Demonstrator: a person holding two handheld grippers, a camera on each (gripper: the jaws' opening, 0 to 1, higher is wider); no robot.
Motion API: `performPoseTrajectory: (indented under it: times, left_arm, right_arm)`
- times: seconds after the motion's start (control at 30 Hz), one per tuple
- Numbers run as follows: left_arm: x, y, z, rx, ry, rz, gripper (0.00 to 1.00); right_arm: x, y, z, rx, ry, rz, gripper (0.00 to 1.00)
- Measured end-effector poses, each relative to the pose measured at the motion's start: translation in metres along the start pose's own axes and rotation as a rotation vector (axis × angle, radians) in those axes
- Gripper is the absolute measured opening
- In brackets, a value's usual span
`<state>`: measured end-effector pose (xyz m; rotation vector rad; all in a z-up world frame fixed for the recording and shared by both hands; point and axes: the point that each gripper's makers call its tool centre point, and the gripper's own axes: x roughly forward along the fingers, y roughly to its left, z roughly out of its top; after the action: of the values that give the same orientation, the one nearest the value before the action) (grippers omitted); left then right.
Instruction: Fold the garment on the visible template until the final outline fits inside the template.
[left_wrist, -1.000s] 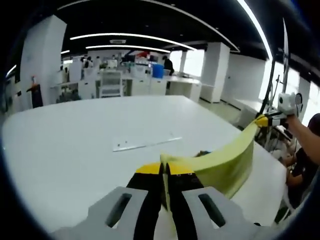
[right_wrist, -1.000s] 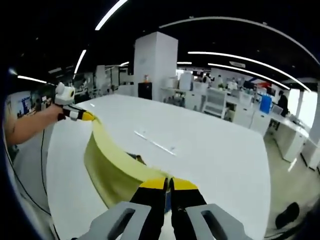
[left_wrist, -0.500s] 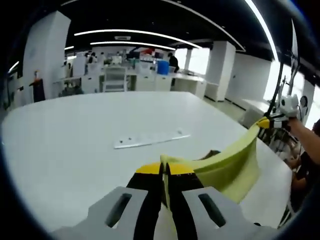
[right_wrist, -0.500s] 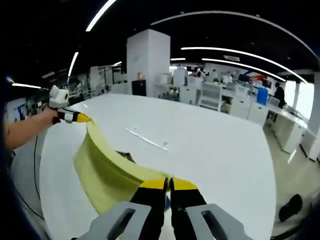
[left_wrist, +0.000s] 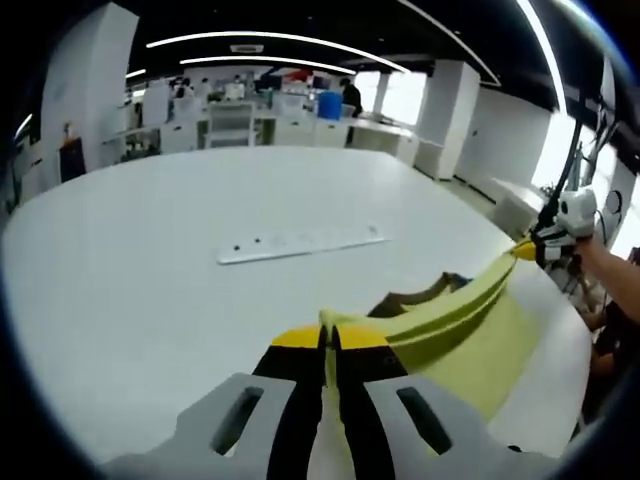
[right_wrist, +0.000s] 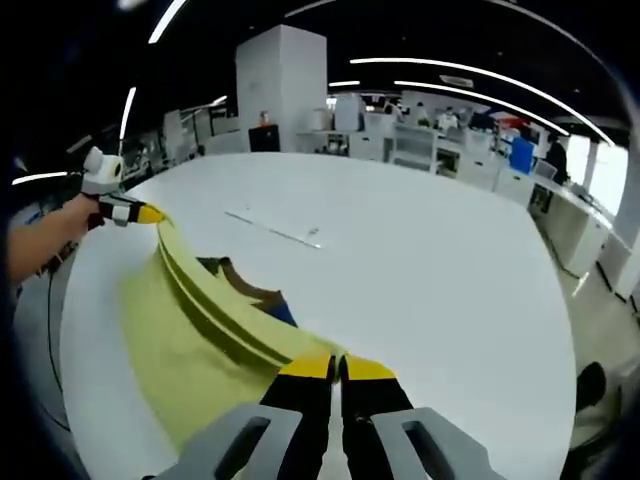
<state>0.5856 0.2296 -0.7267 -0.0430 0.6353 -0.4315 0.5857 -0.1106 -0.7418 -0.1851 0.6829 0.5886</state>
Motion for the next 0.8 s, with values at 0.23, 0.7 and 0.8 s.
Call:
performPoseTrajectory:
  times: [0.23,0.7,0.8]
  left_arm:
    - [0.011,0.008,-0.012,-0.030,0.033,0.014,0.00]
    - [0.030,0.018,-0.039,-0.072,0.115,0.045,0.01]
    - [0.033,0.018,-0.048,-0.065,0.146,0.042,0.01]
  right_arm:
    - [0.016,-0.011,-0.007,0.032,0.020,-0.008,0.00]
    - [0.035,-0.015,-0.028,0.010,0.099,-0.009,0.00]
    - [0.032,-0.016,-0.028,-0.025,0.103,-0.021,0.00]
